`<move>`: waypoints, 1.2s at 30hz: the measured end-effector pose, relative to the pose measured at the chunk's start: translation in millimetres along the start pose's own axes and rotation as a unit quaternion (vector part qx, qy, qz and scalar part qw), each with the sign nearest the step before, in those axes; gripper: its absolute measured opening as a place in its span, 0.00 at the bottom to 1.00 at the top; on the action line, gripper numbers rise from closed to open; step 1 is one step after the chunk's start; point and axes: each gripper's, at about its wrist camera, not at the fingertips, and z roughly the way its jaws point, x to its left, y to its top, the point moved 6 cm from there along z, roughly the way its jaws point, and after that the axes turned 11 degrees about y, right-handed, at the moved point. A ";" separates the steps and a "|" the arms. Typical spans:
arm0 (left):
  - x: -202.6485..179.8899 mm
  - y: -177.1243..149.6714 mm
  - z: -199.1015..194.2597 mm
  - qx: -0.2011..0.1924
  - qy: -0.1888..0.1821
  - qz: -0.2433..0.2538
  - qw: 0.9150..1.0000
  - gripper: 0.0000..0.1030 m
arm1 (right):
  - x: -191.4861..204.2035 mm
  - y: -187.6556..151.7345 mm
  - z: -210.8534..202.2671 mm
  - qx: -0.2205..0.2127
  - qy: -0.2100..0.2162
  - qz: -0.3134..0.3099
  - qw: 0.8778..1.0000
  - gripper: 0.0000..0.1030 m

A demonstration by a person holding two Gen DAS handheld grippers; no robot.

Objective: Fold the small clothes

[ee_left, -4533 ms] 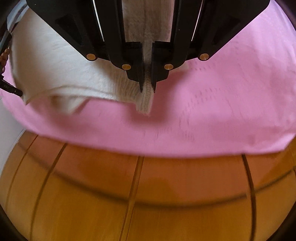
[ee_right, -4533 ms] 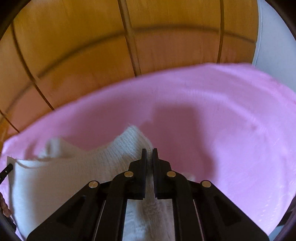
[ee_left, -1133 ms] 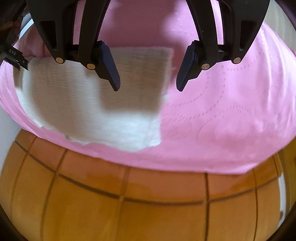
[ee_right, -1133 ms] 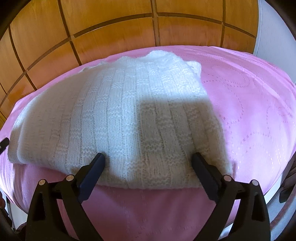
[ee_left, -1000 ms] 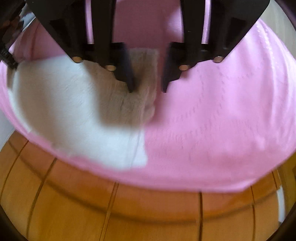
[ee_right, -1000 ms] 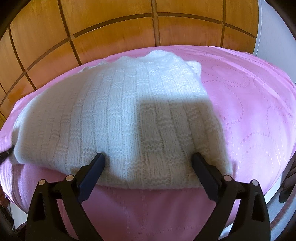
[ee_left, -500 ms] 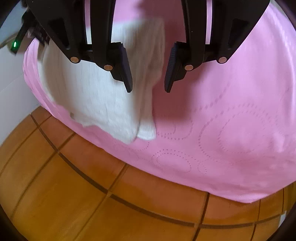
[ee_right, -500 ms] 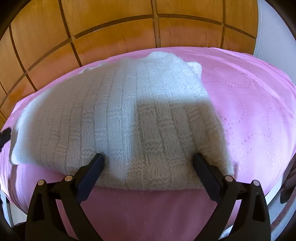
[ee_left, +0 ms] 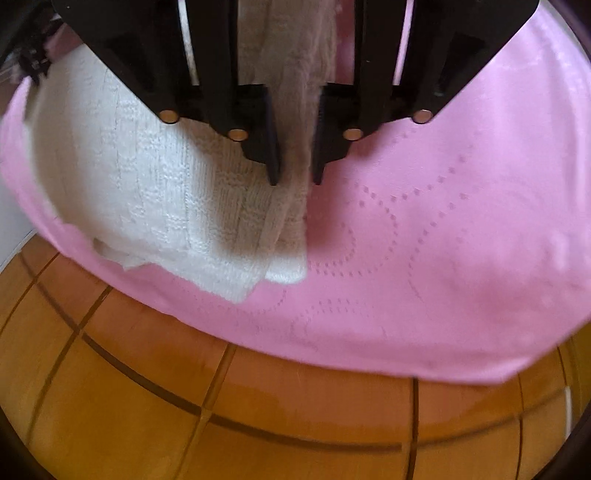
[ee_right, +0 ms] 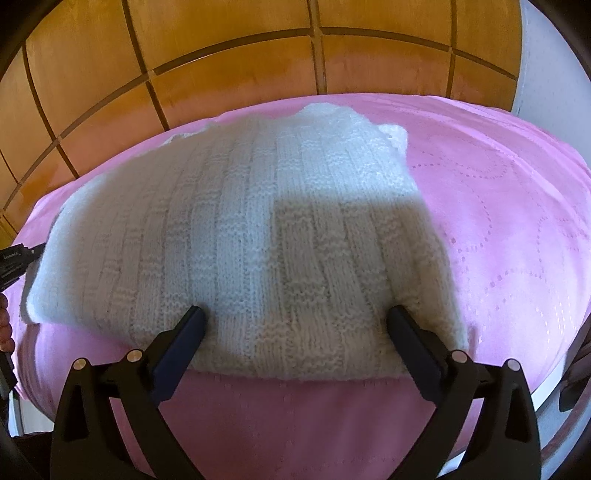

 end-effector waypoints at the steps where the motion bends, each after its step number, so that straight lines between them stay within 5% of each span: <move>1: -0.7 -0.8 -5.7 -0.008 0.007 0.004 1.000 0.32 | 0.8 1.9 -2.6 0.005 0.005 0.001 1.000 0.96; 3: -2.6 -1.7 -18.7 -0.026 0.013 0.008 1.000 0.50 | 2.1 7.5 -8.7 0.006 0.020 0.007 1.000 0.96; 4: -4.0 -2.4 -27.4 -0.040 0.015 0.011 0.999 0.52 | 1.8 12.9 -14.8 0.000 0.034 0.013 0.999 0.96; 12: -19.6 -10.5 -62.2 -0.079 0.014 0.036 0.996 0.52 | -43.6 58.9 -40.1 -0.073 0.055 0.096 0.991 0.96; 19: -37.3 -24.0 -67.6 -0.075 0.006 0.056 0.996 0.52 | -101.6 67.0 -13.1 -0.054 0.064 0.176 0.981 0.96; 26: -45.5 -32.7 -61.3 -0.061 0.003 0.067 0.996 0.52 | -101.9 61.3 -2.8 -0.035 0.111 0.175 0.978 0.94; 36: -47.4 -42.0 -46.8 -0.032 -0.005 0.065 0.997 0.52 | -83.3 53.0 -2.7 -0.002 0.155 0.150 0.976 0.54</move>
